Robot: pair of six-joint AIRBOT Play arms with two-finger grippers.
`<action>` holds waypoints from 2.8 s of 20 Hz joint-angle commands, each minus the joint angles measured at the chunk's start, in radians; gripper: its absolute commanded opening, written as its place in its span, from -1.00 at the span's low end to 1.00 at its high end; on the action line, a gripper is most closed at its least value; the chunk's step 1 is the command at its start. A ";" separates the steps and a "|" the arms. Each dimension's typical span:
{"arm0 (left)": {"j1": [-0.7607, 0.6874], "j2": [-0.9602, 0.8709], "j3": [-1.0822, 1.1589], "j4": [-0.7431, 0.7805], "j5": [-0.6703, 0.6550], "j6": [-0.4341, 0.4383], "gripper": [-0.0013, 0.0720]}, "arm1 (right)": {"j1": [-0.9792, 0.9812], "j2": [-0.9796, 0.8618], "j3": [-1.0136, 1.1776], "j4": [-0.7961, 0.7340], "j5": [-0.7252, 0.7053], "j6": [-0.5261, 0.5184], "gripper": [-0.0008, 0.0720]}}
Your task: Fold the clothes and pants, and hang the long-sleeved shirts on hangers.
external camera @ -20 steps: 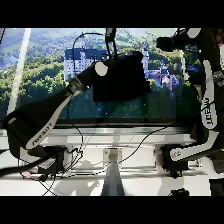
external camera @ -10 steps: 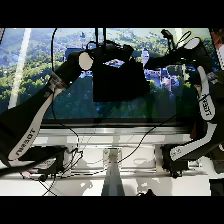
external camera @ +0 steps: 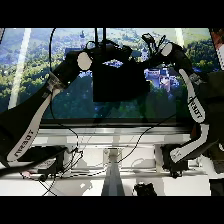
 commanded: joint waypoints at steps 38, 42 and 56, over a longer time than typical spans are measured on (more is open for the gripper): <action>0.001 0.001 0.000 0.000 -0.010 0.000 0.94 | 0.068 -0.126 -0.042 0.308 0.057 0.252 0.55; 0.005 0.003 0.000 0.003 -0.010 0.000 0.94 | 0.125 -0.121 -0.041 0.338 0.004 0.249 -0.94; 0.056 0.254 0.000 0.183 -0.167 0.000 0.34 | -0.414 0.206 0.249 0.727 0.282 0.161 -0.94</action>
